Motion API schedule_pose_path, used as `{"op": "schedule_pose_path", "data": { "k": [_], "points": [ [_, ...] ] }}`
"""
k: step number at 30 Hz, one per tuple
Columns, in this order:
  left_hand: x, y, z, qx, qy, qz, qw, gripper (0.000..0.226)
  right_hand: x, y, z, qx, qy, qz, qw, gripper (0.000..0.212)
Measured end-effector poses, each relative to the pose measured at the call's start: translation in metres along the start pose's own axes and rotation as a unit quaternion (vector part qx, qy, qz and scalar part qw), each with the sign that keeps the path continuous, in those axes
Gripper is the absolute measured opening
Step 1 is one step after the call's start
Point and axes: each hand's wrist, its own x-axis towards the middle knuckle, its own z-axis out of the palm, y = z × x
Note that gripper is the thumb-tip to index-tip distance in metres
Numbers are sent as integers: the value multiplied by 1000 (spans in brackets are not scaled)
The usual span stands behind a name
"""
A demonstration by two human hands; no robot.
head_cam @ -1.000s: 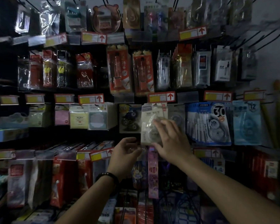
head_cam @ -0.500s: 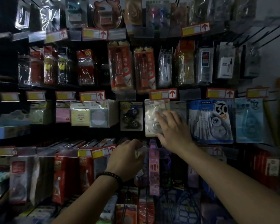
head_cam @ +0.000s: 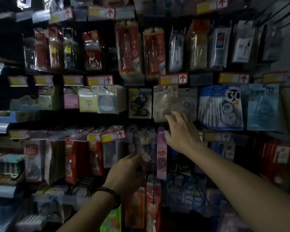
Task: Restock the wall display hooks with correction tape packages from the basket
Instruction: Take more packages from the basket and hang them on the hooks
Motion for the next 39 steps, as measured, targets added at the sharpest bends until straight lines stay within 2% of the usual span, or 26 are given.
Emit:
{"op": "schedule_pose_path", "data": {
  "k": [5, 10, 13, 16, 20, 26, 32, 37, 39],
  "points": [
    [-78, -15, 52, 12, -101, -40, 994, 26, -95, -17, 49, 68, -22, -43, 997, 44],
    [-182, -42, 123, 13, -223, -86, 971, 26, -226, -39, 122, 142, -143, -34, 979, 35],
    [-238, -62, 169, 29, -276, -97, 956, 31, -312, -49, 180, 165, -250, -15, 954, 43],
    [-291, -76, 216, 19, -341, -143, 929, 23, -404, -59, 236, 185, -365, 36, 912, 44],
    [-339, -90, 265, -1, -419, -181, 890, 30, -501, -75, 284, 224, -491, 119, 833, 34],
    [-386, -105, 330, -38, -506, -281, 815, 30, -616, -90, 354, 225, -636, 184, 715, 48],
    [-395, -102, 362, -34, -597, -256, 760, 42, -699, -96, 426, 157, -670, 191, 700, 59],
    [-398, -110, 373, -33, -629, -267, 730, 37, -708, -104, 438, 137, -638, 181, 736, 35],
    [-395, -113, 374, -38, -631, -271, 726, 37, -714, -103, 439, 144, -637, 183, 735, 32]
  ]
}}
